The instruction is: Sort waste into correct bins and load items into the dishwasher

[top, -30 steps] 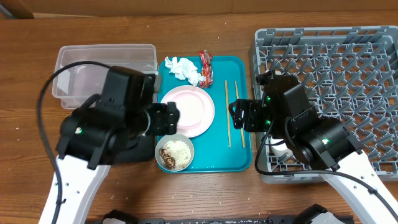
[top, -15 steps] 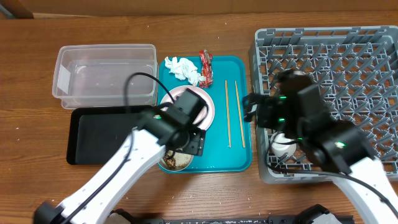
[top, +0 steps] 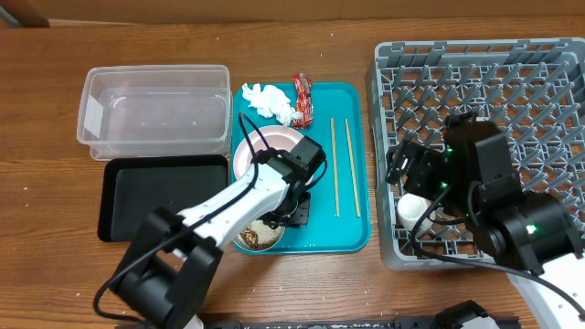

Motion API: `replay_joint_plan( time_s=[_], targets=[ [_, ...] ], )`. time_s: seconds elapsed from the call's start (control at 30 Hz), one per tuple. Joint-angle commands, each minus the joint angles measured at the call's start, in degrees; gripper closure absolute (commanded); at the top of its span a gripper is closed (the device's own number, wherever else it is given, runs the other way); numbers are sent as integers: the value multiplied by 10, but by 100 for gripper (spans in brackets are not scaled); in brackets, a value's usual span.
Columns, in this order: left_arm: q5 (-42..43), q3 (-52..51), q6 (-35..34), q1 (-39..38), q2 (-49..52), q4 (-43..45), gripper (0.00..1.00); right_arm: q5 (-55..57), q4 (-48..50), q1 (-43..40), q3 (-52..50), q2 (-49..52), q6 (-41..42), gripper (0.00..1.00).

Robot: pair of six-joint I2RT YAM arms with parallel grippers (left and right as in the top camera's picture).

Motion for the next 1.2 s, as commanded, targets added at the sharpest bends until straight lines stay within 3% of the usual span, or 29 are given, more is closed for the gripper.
replay_joint_plan(
  time_s=[0.0,0.3,0.47,0.6,0.73,0.87,1.0,1.17],
  targets=[
    [21,-3,-4,-4,12,1,96,6,-2,-2,9,4,4,0],
    [53,56,-5,1,-69,-102,96,15,-2,-2,9,8,3,0],
    [57,71,2,87,-184,-150,96,15,-4,-2,9,8,4,0],
    [166,70,104,229,-238,-152,96,15,-4,-2,9,8,4,0],
    [426,51,304,438,-231,-150,96,14,-4,-2,9,8,4,0],
    [605,9,447,568,-196,-149,96,14,-4,-2,9,8,4,0],
    [704,-28,574,633,-143,-148,96,14,-4,-2,9,8,4,0],
    [773,-59,665,653,-74,-151,96,14,-6,-2,9,8,4,0]
  ],
)
